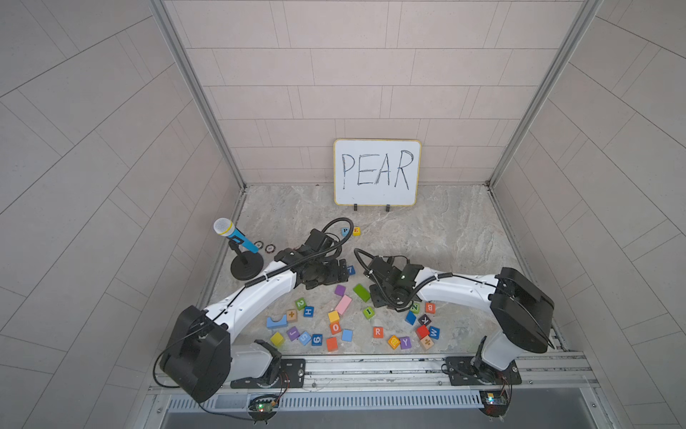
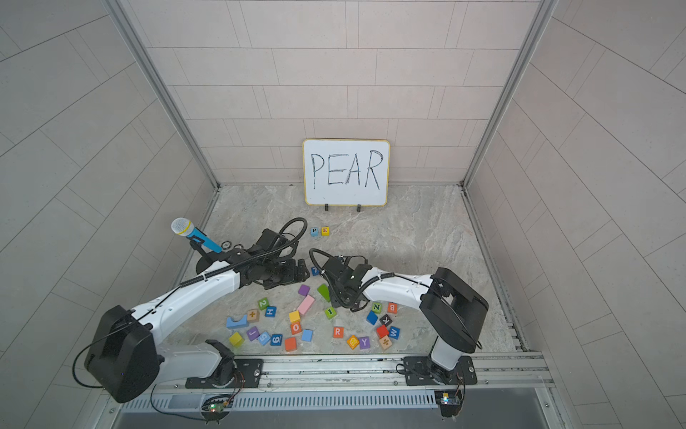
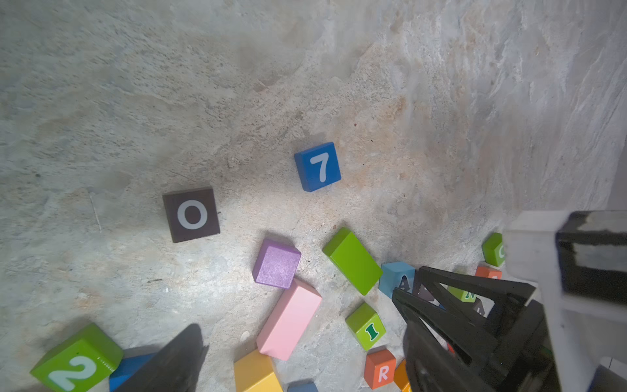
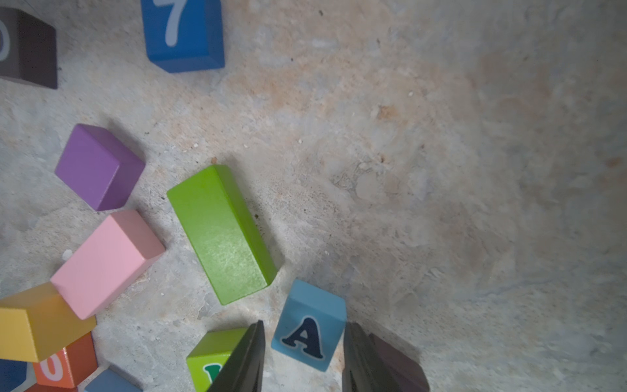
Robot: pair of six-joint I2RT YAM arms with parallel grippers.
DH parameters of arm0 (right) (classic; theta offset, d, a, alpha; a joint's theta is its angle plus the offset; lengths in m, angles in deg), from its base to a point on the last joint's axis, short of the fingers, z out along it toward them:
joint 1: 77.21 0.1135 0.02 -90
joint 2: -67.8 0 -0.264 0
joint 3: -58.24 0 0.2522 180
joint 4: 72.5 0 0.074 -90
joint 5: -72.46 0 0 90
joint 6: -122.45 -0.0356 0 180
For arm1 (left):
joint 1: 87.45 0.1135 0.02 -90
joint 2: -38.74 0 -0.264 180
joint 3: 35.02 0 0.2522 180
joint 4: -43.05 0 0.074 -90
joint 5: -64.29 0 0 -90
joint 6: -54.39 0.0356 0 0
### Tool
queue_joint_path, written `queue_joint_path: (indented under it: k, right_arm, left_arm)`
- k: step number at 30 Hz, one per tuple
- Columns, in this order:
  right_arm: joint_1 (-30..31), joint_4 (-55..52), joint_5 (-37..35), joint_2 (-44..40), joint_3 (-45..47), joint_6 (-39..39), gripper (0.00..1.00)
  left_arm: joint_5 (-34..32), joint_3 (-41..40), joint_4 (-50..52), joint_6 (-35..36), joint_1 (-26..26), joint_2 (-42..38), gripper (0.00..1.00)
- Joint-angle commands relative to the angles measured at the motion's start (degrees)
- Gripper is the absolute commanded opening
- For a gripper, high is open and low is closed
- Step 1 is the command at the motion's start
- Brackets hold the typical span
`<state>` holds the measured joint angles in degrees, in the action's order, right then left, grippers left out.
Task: Spell the uppercase word “pear” with letter blocks
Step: Pick up the letter block from the center of the board.
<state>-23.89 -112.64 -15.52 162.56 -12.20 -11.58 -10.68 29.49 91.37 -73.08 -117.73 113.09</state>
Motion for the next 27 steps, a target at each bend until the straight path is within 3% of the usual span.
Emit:
queue_joint_path:
  k: [1, 27]
  right_arm:
    - [0.2, -1.0, -1.7, 1.1, -0.7, -1.3, 0.42]
    - [0.0, -1.6, -2.1, 2.5, -1.2, -1.4, 0.35]
  left_arm:
    - [-0.8, -0.5, 1.2, 0.5, 0.4, -1.6, 0.96]
    - [-1.1, -0.7, 1.2, 0.5, 0.4, -2.1, 0.96]
